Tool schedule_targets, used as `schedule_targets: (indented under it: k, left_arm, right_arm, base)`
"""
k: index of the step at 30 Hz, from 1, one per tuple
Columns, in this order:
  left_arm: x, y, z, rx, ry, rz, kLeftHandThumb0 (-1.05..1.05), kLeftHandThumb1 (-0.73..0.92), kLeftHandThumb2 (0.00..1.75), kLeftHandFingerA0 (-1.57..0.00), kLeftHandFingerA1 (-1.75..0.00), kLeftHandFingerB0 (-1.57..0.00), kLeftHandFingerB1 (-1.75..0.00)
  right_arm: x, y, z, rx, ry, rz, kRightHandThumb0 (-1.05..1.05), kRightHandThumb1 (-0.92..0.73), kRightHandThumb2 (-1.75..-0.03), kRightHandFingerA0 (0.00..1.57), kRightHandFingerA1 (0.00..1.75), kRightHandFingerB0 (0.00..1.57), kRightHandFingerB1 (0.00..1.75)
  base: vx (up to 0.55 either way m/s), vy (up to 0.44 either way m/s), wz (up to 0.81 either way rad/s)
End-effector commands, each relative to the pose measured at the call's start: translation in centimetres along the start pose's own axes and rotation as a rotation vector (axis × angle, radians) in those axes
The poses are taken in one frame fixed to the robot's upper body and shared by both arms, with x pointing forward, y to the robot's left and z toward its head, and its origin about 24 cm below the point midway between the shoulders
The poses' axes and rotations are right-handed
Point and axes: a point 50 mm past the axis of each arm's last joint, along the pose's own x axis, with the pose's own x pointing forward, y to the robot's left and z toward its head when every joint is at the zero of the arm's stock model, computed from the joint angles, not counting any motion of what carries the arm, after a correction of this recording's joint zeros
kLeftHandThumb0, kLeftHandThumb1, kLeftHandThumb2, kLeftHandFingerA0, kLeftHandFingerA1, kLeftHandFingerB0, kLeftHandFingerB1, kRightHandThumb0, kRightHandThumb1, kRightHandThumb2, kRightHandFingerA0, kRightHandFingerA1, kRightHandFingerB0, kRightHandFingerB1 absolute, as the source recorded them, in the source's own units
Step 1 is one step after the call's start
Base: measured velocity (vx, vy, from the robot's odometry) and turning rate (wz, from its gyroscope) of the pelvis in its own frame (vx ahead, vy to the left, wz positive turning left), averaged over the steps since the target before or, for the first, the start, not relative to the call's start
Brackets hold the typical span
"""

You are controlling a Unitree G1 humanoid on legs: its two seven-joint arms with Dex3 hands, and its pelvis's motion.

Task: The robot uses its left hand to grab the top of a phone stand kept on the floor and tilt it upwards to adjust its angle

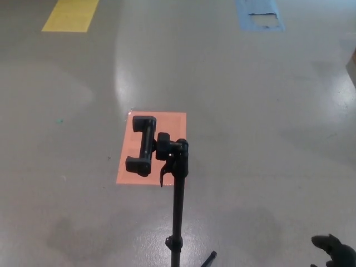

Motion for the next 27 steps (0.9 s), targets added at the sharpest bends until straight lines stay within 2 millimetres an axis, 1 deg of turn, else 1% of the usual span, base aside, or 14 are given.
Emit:
schedule_targets:
  k: [1, 2, 3, 5, 6, 11, 18, 19, 22, 23, 24, 25, 26, 27]
  left_arm:
    - [-0.1, 1.0, 0.0, 0.007, -0.034, 0.014, -0.62, 0.67, 0.84, -0.17, -0.4, -0.09, -0.36]
    - [0.0, 1.1, 0.2, 0.007, -0.039, 0.015, -0.62, 0.67, 0.84, -0.17, -0.4, -0.09, -0.36]
    - [0.0, 1.1, 0.3, 0.003, -0.041, 0.016, -0.56, 0.79, 0.64, -0.24, -0.31, -0.14, -0.26]
    - [0.0, 1.2, 0.4, 0.0, -0.043, 0.016, -0.56, 0.79, 0.64, -0.24, -0.31, -0.14, -0.26]
    - [0.0, 1.3, 0.4, -0.003, -0.046, 0.017, -0.6, 0.67, 0.8, -0.16, -0.37, -0.11, -0.35]
    - [0.0, 1.3, 1.2, -0.009, -0.112, 0.045, -0.6, 0.63, 0.82, -0.17, -0.4, -0.09, -0.36]
    - [-0.2, 3.0, 7.5, -0.051, -0.464, 0.119, -0.65, 0.61, 0.86, -0.21, -0.44, -0.08, -0.39]
    - [-0.5, 3.3, 8.8, -0.036, -0.535, 0.118, -0.71, 0.63, 0.91, -0.24, -0.45, -0.07, -0.38]
    - [-1.0, 3.7, 10.5, -0.007, -0.62, 0.099, -0.72, 0.63, 0.94, -0.24, -0.46, -0.05, -0.38]
    - [-1.3, 4.1, 11.4, 0.004, -0.668, 0.084, -0.73, 0.77, 0.64, -0.35, -0.33, -0.15, -0.26]
    - [-1.7, 4.4, 12.2, 0.015, -0.711, 0.069, -0.73, 0.77, 0.64, -0.35, -0.33, -0.15, -0.26]
    - [-2.1, 4.8, 12.9, 0.042, -0.749, 0.06, -0.76, 0.65, 0.97, -0.26, -0.46, -0.04, -0.34]
    - [-2.3, 5.0, 13.4, 0.061, -0.772, 0.055, -0.76, 0.65, 0.97, -0.26, -0.46, -0.04, -0.34]
    - [-2.7, 5.3, 14.1, 0.088, -0.804, 0.052, -0.77, 0.65, 0.97, -0.26, -0.46, -0.04, -0.33]
  right_arm:
    - [0.1, -0.7, -0.2, -0.034, -0.008, -0.023, -0.3, -0.64, -1.12, 0.01, 0.48, 0.0, 0.47]
    - [0.1, -0.7, -0.2, -0.03, -0.009, -0.024, -0.3, -0.64, -1.12, 0.01, 0.48, 0.0, 0.47]
    - [0.2, -0.8, -0.1, -0.029, -0.012, -0.025, -0.31, -0.64, -1.12, 0.01, 0.47, 0.0, 0.47]
    - [0.2, -0.8, 0.0, -0.028, -0.015, -0.027, -0.31, -0.64, -1.12, 0.01, 0.47, 0.0, 0.47]
    - [0.2, -0.8, 0.1, -0.026, -0.017, -0.027, -0.31, -0.64, -1.12, 0.01, 0.47, 0.0, 0.47]
    - [0.3, -0.8, 0.1, -0.025, -0.016, -0.026, -0.3, -0.64, -1.12, 0.01, 0.47, 0.0, 0.47]
    - [0.4, -1.2, 0.3, -0.016, -0.011, -0.033, -0.3, -0.64, -1.12, 0.01, 0.47, 0.0, 0.47]
    - [0.5, -1.4, 0.5, -0.014, -0.013, -0.037, -0.58, -0.71, -0.85, 0.17, 0.41, 0.09, 0.34]
    - [0.6, -1.8, 0.7, -0.011, -0.019, -0.043, -0.58, -0.71, -0.85, 0.18, 0.42, 0.08, 0.34]
    - [0.7, -2.0, 0.9, -0.009, -0.02, -0.046, -0.57, -0.71, -0.84, 0.17, 0.41, 0.08, 0.34]
    - [0.7, -2.1, 1.1, -0.006, -0.019, -0.046, -0.57, -0.71, -0.84, 0.17, 0.41, 0.08, 0.34]
    - [0.8, -2.2, 1.3, -0.005, -0.02, -0.047, -0.56, -0.71, -0.83, 0.16, 0.4, 0.08, 0.33]
    - [0.8, -2.3, 1.4, -0.005, -0.021, -0.047, -0.56, -0.71, -0.83, 0.16, 0.4, 0.08, 0.33]
    - [0.9, -2.4, 1.5, -0.007, -0.021, -0.047, -0.29, -0.65, -1.12, 0.01, 0.47, 0.0, 0.47]
  base:
    - [0.0, 0.0, 0.0]
    - [0.0, 0.0, 0.0]
    - [0.0, 0.0, 0.0]
    - [0.0, 0.0, 0.0]
    - [0.0, 0.0, 0.0]
    - [0.0, 0.0, 0.0]
    - [0.0, 0.0, 0.0]
    - [0.0, 0.0, 0.0]
    - [0.0, 0.0, 0.0]
    - [0.0, 0.0, 0.0]
    - [0.0, 0.0, 0.0]
    - [0.0, 0.0, 0.0]
    - [0.0, 0.0, 0.0]
    - [0.0, 0.0, 0.0]
